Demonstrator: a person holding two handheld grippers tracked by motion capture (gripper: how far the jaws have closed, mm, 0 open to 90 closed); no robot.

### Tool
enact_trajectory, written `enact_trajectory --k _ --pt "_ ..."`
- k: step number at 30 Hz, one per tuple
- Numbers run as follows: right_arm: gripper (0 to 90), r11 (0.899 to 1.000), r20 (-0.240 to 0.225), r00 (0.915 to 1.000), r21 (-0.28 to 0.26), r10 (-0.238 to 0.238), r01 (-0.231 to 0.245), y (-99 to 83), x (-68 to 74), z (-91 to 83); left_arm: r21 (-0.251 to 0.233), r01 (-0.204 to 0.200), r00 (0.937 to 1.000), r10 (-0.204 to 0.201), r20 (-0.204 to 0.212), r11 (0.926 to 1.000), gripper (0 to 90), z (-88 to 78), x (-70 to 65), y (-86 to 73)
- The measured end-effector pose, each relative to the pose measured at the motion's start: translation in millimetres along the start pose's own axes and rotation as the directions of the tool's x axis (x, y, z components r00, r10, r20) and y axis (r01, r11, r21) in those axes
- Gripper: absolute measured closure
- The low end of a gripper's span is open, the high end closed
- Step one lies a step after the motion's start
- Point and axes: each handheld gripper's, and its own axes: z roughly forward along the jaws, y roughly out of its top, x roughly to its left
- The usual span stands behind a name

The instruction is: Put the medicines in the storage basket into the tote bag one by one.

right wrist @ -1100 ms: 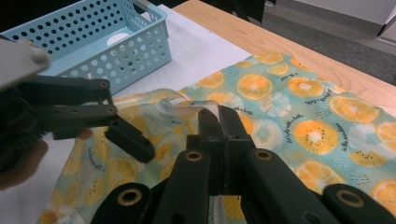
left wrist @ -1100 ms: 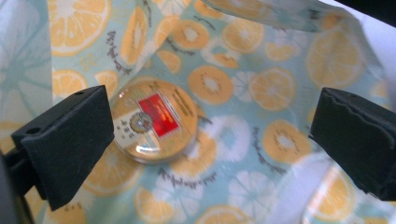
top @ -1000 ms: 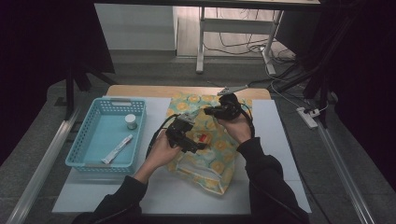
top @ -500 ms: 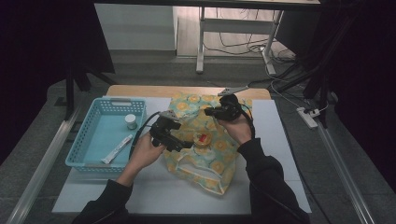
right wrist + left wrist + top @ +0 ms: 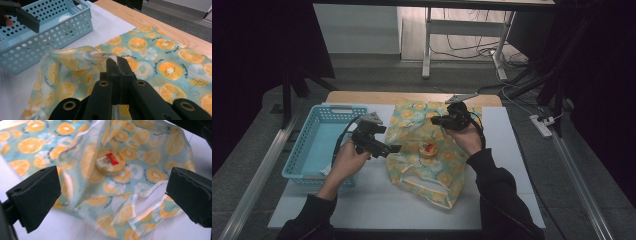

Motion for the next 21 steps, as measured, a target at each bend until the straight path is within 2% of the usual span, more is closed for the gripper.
enact_trajectory --k 10,13,21 --pt "90.0 1.0 -0.001 1.0 0.004 0.0 0.0 -1.3 0.4 0.3 0.013 0.041 0.9949 -0.04 -0.092 0.9991 0.0 -25.2 17.9 -17.5" --pt "90.0 1.0 0.0 1.0 0.005 0.001 -0.001 -1.7 0.3 0.6 0.02 0.062 0.99 -0.059 -0.128 0.9979 0.0 -31.6 24.3 -24.5" --pt "90.0 1.0 0.001 1.0 0.01 -0.001 0.001 -1.9 0.8 1.8 0.02 0.112 0.9764 -0.106 -0.188 0.9935 0.0 -44.3 38.9 -43.0"
